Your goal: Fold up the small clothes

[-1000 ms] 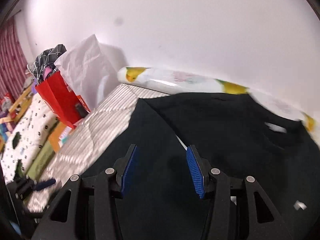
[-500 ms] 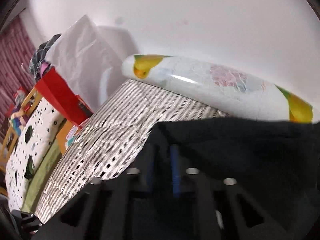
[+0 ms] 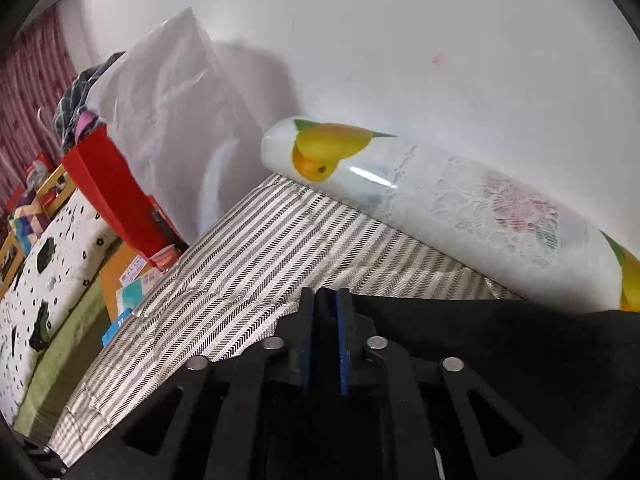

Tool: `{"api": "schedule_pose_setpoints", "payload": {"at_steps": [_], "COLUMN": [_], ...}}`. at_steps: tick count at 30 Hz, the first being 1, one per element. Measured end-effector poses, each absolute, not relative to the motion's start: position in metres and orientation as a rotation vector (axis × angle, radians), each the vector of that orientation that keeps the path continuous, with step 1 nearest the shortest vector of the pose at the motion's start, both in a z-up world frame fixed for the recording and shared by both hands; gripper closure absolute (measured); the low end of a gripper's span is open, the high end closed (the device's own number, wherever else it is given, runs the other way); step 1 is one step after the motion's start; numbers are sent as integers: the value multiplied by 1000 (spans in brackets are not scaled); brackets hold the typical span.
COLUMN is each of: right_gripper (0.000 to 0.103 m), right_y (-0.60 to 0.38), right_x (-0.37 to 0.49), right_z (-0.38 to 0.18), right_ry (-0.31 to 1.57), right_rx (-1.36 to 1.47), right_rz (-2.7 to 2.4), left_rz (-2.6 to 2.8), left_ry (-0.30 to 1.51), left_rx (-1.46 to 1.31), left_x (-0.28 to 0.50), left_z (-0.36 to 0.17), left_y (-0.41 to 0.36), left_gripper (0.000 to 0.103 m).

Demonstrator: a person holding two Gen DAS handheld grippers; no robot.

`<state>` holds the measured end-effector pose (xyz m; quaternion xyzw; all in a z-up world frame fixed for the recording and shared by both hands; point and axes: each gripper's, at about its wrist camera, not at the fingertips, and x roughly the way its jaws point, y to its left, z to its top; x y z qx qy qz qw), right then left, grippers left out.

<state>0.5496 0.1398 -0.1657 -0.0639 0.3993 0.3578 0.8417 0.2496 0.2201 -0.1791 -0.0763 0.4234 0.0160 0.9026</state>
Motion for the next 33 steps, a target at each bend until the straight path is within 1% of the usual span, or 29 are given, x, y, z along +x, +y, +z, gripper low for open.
{"api": "schedule_pose_setpoints", "payload": {"at_steps": [1, 3, 5, 6, 9, 11, 15, 19, 21, 22, 26, 30, 32, 33], "right_gripper": [75, 73, 71, 70, 65, 64, 59, 58, 57, 55, 55, 55, 53, 50], "right_y": [131, 109, 80, 65, 8, -25, -108, -180, -206, -214, -232, -245, -252, -257], "right_x": [549, 543, 529, 521, 480, 452, 388, 335, 315, 309, 297, 276, 264, 255], "right_z": [-160, -145, -129, -123, -116, -120, -137, -159, -172, -179, -205, -192, -184, -179], "right_ry": [845, 825, 797, 789, 798, 791, 799, 841, 863, 876, 922, 887, 868, 856], "right_rx": [-101, -48, -41, -46, -130, -170, -209, -172, -115, -94, -81, -14, 3, 4], "right_rz": [756, 746, 703, 676, 530, 460, 323, 227, 184, 173, 112, 107, 106, 95], "left_rz": [36, 52, 59, 63, 68, 66, 73, 67, 58, 47, 29, 12, 12, 14], "left_ry": [876, 875, 876, 874, 875, 873, 878, 841, 830, 826, 813, 786, 776, 772], "left_rx": [-152, -125, -94, -85, -82, -100, -130, -92, -102, -111, -99, -94, -94, -90], "left_x": [249, 249, 248, 248, 246, 243, 235, 210, 202, 198, 184, 165, 158, 155], "left_z": [-179, -178, -177, -176, -174, -172, -163, -143, -138, -135, -127, -119, -116, -115], "left_y": [219, 216, 213, 212, 213, 216, 213, 193, 187, 182, 163, 149, 145, 143], "left_gripper": [91, 84, 62, 60, 59, 59, 59, 58, 48, 46, 46, 46, 46, 46]}}
